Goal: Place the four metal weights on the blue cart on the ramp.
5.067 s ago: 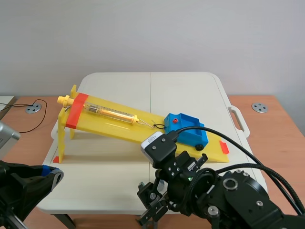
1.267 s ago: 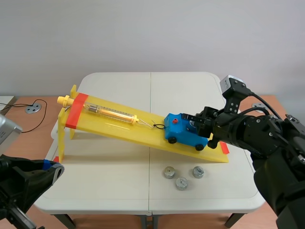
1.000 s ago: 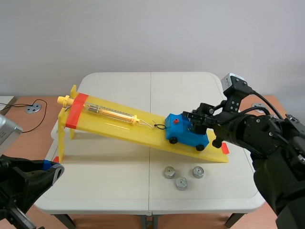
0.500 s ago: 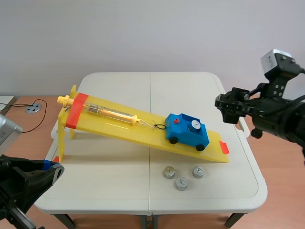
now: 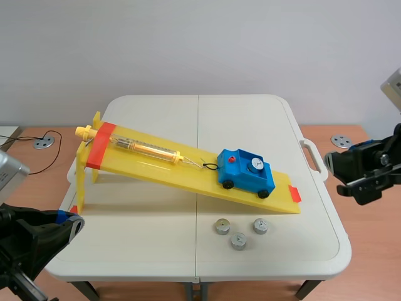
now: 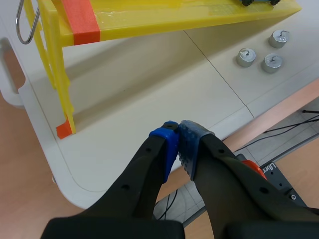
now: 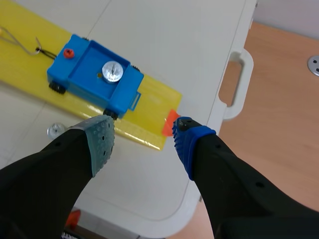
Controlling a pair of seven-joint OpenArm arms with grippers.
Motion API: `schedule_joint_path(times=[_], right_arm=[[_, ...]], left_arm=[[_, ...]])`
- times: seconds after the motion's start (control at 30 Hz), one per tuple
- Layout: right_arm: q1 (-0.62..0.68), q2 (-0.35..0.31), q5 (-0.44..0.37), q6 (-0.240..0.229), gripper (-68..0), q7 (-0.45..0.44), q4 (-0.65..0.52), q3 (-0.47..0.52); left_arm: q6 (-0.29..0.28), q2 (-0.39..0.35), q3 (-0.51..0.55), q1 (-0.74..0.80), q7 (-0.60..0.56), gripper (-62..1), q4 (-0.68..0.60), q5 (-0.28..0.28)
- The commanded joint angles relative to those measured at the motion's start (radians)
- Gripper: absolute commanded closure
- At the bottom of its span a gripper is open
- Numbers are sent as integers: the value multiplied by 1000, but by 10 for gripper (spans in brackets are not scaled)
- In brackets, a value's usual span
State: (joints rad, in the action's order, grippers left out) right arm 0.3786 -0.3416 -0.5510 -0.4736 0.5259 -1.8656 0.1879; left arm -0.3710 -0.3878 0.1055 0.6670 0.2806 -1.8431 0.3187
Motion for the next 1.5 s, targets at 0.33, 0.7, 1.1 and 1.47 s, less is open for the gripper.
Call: schedule_joint_path(times=[0.33,0.7,1.1,1.47], right_arm=[[1,-69,77,-33,-280,-179,-37,-163],[-95,23,277,43,-280,-271,141,-320],[-199,98,394,95,-280,-344,334,-442],[-265,148,452,119,-278,-404,463,-510]], left_arm=[[-25,11,13,-17,-96,-36,-67,51],[-25,11,13,-16,-96,-36,-67,51],[-25,11,13,-17,-96,-36,-67,51],[-25,11,13,-17,-96,-36,-67,51]])
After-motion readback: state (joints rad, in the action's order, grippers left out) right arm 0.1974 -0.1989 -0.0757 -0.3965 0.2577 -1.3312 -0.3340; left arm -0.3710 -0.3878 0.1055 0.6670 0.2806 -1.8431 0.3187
